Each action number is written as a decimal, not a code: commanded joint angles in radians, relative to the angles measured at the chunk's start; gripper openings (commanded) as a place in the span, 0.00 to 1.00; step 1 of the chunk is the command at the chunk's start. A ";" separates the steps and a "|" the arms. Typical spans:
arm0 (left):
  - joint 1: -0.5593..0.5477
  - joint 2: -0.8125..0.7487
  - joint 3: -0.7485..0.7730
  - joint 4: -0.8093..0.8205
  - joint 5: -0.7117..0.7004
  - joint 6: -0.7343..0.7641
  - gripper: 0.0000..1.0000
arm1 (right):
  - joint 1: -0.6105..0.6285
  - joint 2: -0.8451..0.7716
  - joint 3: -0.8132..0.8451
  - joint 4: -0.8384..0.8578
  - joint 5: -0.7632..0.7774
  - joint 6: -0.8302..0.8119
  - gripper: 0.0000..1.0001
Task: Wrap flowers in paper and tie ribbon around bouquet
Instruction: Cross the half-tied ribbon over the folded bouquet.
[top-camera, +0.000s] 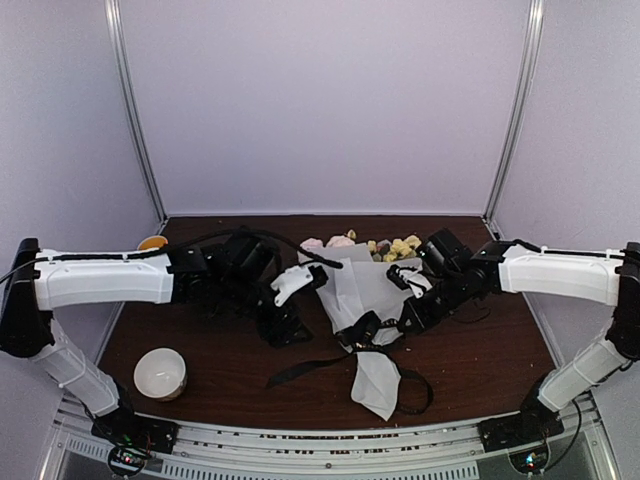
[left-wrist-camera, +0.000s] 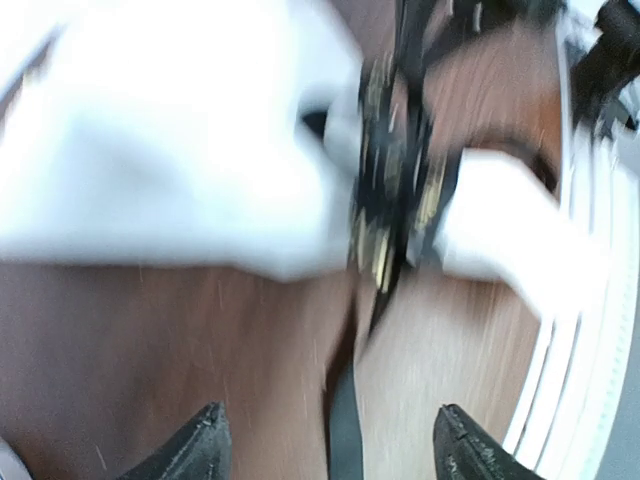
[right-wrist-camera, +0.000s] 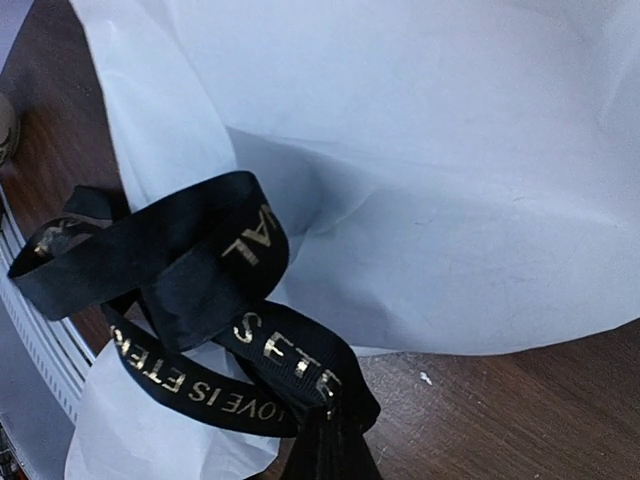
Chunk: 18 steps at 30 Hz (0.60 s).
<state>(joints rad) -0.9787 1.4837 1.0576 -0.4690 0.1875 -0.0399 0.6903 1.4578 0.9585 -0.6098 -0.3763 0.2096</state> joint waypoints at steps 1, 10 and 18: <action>-0.015 0.115 0.124 0.201 0.054 0.100 0.74 | 0.041 -0.075 -0.021 0.002 -0.089 -0.009 0.00; -0.025 0.348 0.311 0.221 0.154 0.130 0.76 | 0.138 -0.066 -0.065 0.103 -0.273 0.037 0.03; -0.025 0.404 0.323 0.290 0.205 0.145 0.79 | 0.173 -0.002 -0.028 0.117 -0.316 0.025 0.16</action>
<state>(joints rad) -0.9970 1.8683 1.3460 -0.2539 0.3450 0.0822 0.8520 1.4330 0.8989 -0.4942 -0.6548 0.2459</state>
